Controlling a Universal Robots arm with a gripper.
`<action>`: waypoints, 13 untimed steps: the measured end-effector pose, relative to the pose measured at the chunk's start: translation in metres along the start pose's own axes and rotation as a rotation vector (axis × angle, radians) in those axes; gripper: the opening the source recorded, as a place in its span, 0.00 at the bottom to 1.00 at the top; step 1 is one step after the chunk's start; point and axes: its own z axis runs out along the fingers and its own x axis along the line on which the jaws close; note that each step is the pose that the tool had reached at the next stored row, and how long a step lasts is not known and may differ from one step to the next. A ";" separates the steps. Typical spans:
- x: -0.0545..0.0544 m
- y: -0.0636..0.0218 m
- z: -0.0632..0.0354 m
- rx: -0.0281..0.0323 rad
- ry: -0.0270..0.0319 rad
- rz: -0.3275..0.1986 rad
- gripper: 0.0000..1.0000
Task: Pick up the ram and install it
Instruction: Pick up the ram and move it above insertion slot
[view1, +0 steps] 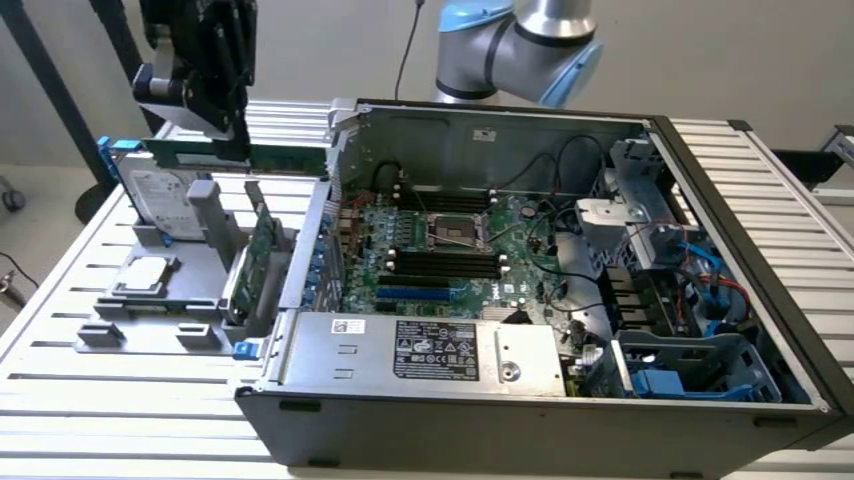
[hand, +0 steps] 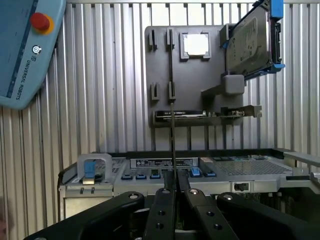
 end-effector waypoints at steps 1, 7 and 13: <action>0.000 -0.0049 0.0003 -0.0001 -0.0002 0.000 0.13; -0.006 -0.0321 0.0062 -0.0004 -0.0002 0.000 0.13; -0.014 -0.0597 0.0154 -0.0003 -0.0002 0.000 0.13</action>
